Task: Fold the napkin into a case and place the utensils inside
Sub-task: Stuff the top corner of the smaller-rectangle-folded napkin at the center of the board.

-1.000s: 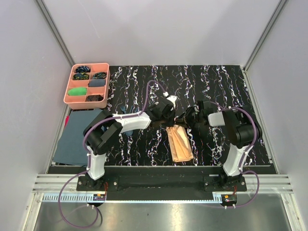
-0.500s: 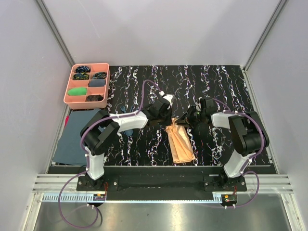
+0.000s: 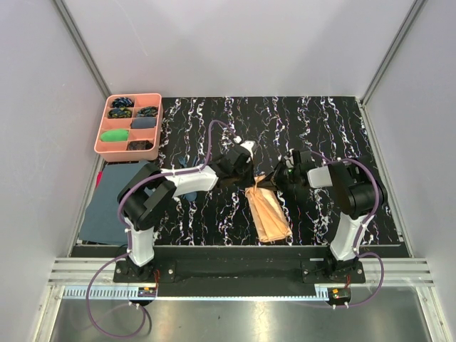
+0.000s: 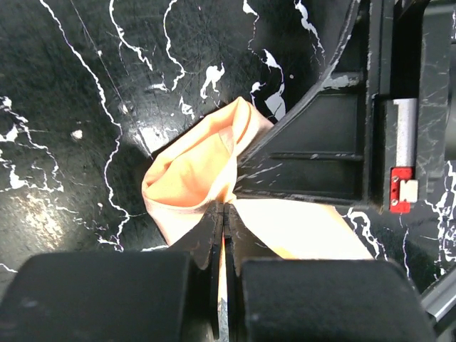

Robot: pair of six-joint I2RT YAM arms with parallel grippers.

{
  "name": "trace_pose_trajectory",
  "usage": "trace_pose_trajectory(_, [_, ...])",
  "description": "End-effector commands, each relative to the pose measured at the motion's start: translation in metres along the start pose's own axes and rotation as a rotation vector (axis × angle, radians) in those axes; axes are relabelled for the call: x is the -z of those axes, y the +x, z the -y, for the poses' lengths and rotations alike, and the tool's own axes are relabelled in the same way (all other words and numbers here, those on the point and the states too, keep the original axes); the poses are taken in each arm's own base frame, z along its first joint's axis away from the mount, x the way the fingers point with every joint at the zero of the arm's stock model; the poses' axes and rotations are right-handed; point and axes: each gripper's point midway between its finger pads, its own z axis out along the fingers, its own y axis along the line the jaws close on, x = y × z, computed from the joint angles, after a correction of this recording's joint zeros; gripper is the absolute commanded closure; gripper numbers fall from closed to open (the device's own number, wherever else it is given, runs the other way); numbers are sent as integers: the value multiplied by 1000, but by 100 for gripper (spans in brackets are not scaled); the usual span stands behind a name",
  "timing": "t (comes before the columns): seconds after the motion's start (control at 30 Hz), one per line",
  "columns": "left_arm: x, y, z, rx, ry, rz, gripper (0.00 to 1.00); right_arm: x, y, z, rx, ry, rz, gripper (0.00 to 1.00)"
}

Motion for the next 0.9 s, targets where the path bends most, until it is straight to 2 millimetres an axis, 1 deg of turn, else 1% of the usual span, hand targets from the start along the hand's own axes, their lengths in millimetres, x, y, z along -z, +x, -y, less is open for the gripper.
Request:
trace_pose_trajectory(0.0, [8, -17, 22, 51, 87, 65, 100, -3, -1, -26, 37, -86, 32, 100])
trace_pose_trajectory(0.03, [8, -14, 21, 56, 85, 64, 100, -1, -1, -29, 26, -97, 40, 100])
trace_pose_trajectory(0.1, [9, -17, 22, 72, 90, 81, 100, -2, 1, -26, 20, -86, 41, 100])
trace_pose_trajectory(0.2, [10, -21, 24, 89, 95, 98, 100, -13, 8, -18, 14, -72, 22, 100])
trace_pose_trajectory(0.23, [10, -25, 26, 90, 96, 104, 100, -19, 17, -14, -14, -77, -14, 100])
trace_pose_trajectory(0.3, [8, -23, 24, 101, 85, 88, 100, -22, 21, -21, -7, -124, -28, 100])
trace_pose_trajectory(0.4, [12, -27, 23, 119, 80, 101, 100, -20, 27, -25, 32, -109, -23, 100])
trace_pose_trajectory(0.43, [14, -28, 25, 120, 83, 102, 100, -17, 26, -29, 77, -107, -5, 100])
trace_pose_trajectory(0.47, [14, -27, 23, 123, 77, 96, 100, -16, 29, -23, 74, -63, -19, 100])
trace_pose_trajectory(0.53, [16, -26, 25, 126, 84, 87, 100, -14, 29, -21, 135, -43, -22, 100])
trace_pose_trajectory(0.57, [17, -25, 24, 137, 84, 83, 100, -15, 34, -19, 140, -22, -41, 100])
trace_pose_trajectory(0.63, [16, -22, 24, 184, 97, 58, 100, -17, 37, -14, 183, 13, -49, 100])
trace_pose_trajectory(0.7, [17, -20, 20, 223, 76, 32, 100, -21, 49, -10, 214, 41, -70, 100])
trace_pose_trajectory(0.73, [17, -24, 21, 232, 73, 32, 100, -23, 49, -7, 226, 52, -60, 100])
trace_pose_trajectory(0.83, [18, -27, 17, 261, 59, 28, 100, -28, 51, -6, 236, 28, -70, 100])
trace_pose_trajectory(0.87, [17, -28, 14, 265, 51, 33, 100, -30, 48, -12, 247, 8, -68, 100])
